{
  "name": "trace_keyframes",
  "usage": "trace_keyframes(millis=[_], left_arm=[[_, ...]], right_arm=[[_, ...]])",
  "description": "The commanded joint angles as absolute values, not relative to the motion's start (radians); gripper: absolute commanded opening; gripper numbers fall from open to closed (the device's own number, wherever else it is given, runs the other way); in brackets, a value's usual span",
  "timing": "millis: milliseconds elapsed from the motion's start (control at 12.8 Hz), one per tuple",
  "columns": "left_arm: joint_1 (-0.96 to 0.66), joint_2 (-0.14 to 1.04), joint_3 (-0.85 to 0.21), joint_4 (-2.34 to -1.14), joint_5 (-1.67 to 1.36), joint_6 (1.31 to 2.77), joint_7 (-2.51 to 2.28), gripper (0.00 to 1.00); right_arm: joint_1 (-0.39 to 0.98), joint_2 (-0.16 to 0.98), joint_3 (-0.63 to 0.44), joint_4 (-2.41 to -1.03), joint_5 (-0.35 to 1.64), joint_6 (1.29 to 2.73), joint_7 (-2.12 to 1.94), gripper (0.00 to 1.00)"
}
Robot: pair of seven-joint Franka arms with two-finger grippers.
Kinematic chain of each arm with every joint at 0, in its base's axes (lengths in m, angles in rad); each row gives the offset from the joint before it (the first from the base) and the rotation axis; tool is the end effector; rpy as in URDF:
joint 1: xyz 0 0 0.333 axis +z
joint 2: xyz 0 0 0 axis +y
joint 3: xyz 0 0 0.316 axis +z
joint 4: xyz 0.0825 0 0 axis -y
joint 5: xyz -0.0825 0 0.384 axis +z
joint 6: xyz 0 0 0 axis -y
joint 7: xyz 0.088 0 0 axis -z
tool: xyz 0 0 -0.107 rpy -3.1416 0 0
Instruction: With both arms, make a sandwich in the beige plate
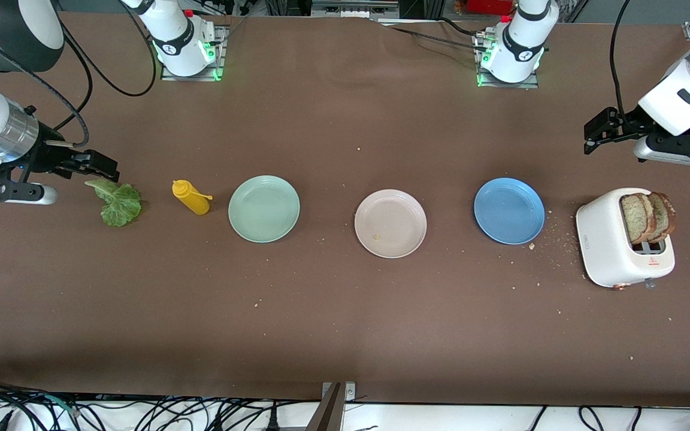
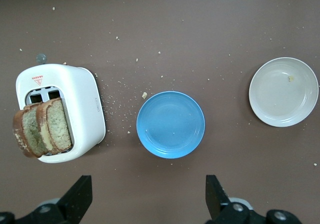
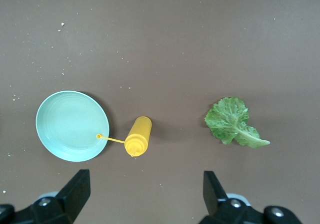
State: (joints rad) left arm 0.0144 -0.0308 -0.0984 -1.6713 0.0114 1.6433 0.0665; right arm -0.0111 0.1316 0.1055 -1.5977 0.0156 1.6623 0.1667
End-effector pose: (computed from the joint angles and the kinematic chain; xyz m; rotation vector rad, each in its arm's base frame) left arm 0.5480 -0.0458 0.6001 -3.1183 0.2363 -0.0043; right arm 0.5935 0.0543 0.5441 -3.1171 0.1165 0.1085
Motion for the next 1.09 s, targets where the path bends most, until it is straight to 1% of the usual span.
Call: trace_keyframes(millis=[0, 1014], left_arm=[[0.02, -0.029, -0.1, -1.655, -0.014, 1.632, 0.063, 1.0], [0.018, -0.029, -0.101, -1.655, -0.014, 1.632, 0.063, 1.0]], right_arm=[[-0.017, 0.103, 0.109, -1.62, 0.023, 1.637, 0.156, 1.0], [-0.017, 0.1, 0.107, -1.618, 0.015, 1.612, 0.158, 1.0]])
